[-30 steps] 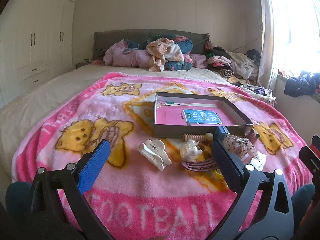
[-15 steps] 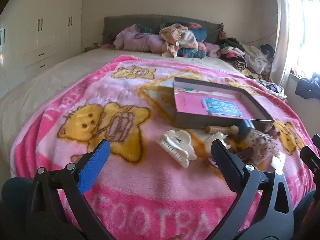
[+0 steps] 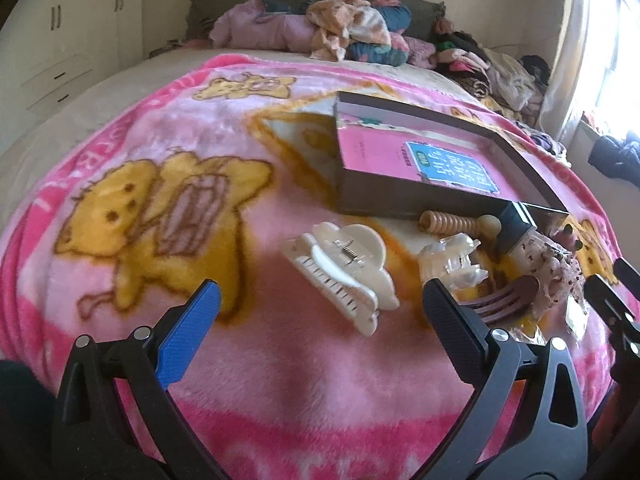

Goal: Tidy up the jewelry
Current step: 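Grasp the white claw clip with the left tool while the right tool grasps the polka-dot bow clip, then carry both held clips over the grey box with both tools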

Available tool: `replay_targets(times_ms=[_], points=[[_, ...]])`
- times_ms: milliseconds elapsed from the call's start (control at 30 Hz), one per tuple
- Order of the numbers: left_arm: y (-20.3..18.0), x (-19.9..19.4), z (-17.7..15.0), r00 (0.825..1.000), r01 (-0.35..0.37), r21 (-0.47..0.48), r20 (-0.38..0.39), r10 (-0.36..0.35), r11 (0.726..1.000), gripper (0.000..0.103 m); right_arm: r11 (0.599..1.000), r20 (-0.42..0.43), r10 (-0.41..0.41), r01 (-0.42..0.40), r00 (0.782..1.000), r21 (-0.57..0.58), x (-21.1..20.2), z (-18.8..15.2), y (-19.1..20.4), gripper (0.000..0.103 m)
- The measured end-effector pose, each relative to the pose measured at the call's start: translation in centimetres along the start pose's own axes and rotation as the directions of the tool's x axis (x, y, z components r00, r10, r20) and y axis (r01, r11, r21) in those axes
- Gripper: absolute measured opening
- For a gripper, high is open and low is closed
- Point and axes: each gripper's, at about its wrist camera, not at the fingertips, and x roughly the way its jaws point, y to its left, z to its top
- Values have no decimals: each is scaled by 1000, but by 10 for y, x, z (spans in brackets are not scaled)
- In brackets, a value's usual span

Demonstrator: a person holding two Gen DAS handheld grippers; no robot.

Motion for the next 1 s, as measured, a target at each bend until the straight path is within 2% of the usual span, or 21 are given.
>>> replay_targets(times_ms=[133, 233, 300, 367, 500, 700, 1000], points=[[-3, 13, 5, 999, -15, 3, -30, 15, 1000, 91, 1000, -37, 11, -11, 999, 22, 18, 2, -4, 97], [-3, 20, 7, 999, 5, -8, -41, -6, 1000, 79, 999, -72, 20, -17, 997, 44, 33, 2, -7, 97], [-5, 24, 8, 999, 4, 0, -45, -4, 1000, 71, 997, -87, 34, -29, 996, 67, 39, 1, -10, 93], [-5, 26, 8, 999, 14, 3, -51, -14, 1000, 58, 996, -104, 44, -36, 994, 77, 43, 0, -10, 78], [-7, 28, 8, 998, 36, 23, -47, -35, 999, 45, 995, -121, 57, -47, 991, 83, 46, -2, -13, 50], [-7, 21, 7, 997, 73, 39, -35, -72, 997, 22, 995, -99, 60, -51, 993, 86, 37, -3, -19, 22], [-7, -1, 15, 995, 96, 59, 4, -97, 994, 20, 988, -40, 107, -102, 993, 112, 8, 1, -30, 18]])
